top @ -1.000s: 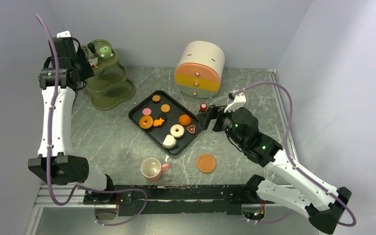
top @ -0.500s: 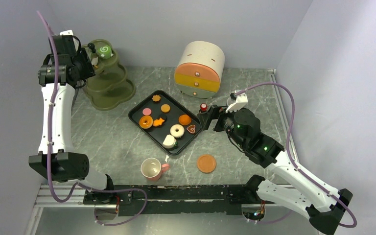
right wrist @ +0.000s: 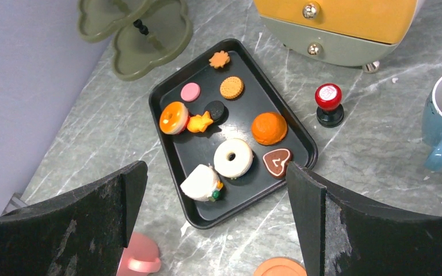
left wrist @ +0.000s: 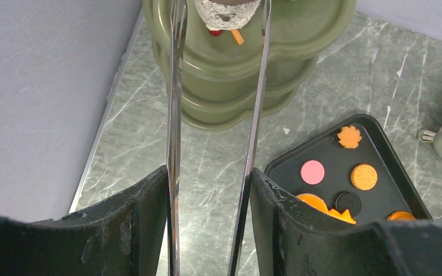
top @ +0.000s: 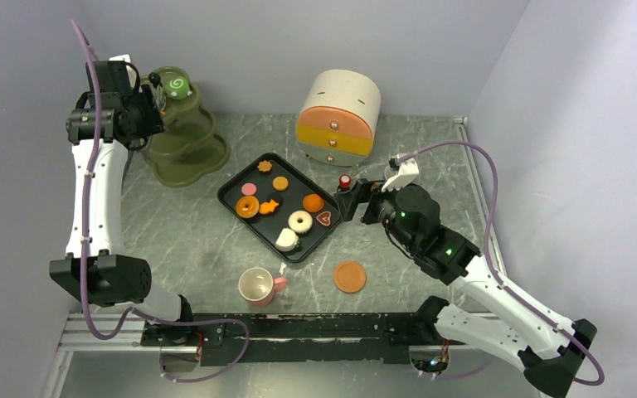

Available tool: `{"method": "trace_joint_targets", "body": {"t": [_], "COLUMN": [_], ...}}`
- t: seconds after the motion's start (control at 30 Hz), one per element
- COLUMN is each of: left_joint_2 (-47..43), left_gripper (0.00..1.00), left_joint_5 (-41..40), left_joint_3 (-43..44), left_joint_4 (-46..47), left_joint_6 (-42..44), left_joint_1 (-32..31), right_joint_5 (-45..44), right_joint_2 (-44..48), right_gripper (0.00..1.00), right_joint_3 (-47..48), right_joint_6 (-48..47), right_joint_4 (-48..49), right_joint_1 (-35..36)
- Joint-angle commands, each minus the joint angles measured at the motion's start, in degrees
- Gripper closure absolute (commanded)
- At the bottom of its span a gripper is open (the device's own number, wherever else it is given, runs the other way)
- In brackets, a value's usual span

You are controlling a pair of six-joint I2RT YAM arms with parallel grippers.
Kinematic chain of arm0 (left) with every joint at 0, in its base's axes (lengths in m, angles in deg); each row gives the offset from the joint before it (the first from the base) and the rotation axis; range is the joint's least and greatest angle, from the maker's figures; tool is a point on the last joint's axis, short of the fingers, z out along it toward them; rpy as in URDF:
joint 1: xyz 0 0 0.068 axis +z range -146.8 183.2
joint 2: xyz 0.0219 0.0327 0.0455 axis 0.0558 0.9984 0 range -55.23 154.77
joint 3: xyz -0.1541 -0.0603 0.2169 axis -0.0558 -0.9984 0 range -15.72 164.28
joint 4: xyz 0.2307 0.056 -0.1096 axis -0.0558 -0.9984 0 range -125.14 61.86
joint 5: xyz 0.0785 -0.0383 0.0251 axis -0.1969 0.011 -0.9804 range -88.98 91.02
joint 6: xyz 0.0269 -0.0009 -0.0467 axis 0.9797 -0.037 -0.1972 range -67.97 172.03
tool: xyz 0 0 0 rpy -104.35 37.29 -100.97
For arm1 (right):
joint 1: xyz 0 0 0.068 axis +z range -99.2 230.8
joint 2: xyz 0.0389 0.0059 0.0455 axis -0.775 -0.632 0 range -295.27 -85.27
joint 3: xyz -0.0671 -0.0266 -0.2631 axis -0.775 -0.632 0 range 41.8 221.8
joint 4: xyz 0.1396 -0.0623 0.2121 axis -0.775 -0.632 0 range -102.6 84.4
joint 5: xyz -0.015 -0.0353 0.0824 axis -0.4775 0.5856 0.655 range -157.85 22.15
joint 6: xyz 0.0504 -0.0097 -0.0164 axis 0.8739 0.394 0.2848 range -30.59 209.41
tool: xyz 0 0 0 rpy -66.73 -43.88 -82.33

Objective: Serve the afternoon tea
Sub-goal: Adjust the dessert on the tray.

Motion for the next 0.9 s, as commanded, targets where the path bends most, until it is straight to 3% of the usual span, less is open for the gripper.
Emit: {"method": "trace_joint_targets", "body": {"t": [0.0, 0.27, 0.63, 0.87], "left_joint_2": [0.46, 1.27, 1.12, 1.73], "left_gripper": [0.44, 0.44, 0.58, 0.62], "left_joint_5": [3.95, 1.5, -3.9, -6.28], "left_joint_3": [0.22, 1.09, 1.89, 5.88], "left_joint_4": [1.7, 0.9, 0.5, 0.58], "left_joint_6": [0.73, 0.77, 1.07, -0.68], "left_joint_1": [0.52, 0.48, 0.3, 0.39], "right_joint_5": [0.24, 0.14, -0.02, -0.92], "right_joint_2": [0.27, 1.44, 1.32, 1.62], "right_gripper": [0.05, 0.05, 0.05, 0.05], "right_joint_3": [-0.06, -0.43, -0.14, 0.25], "right_joint_6": [0.2, 0.09, -0.35, -0.4], "right_joint_4": [0.99, 0.94, 1.04, 0.42], "right_joint_1": [-0.25, -0.26, -0.28, -0.28]}}
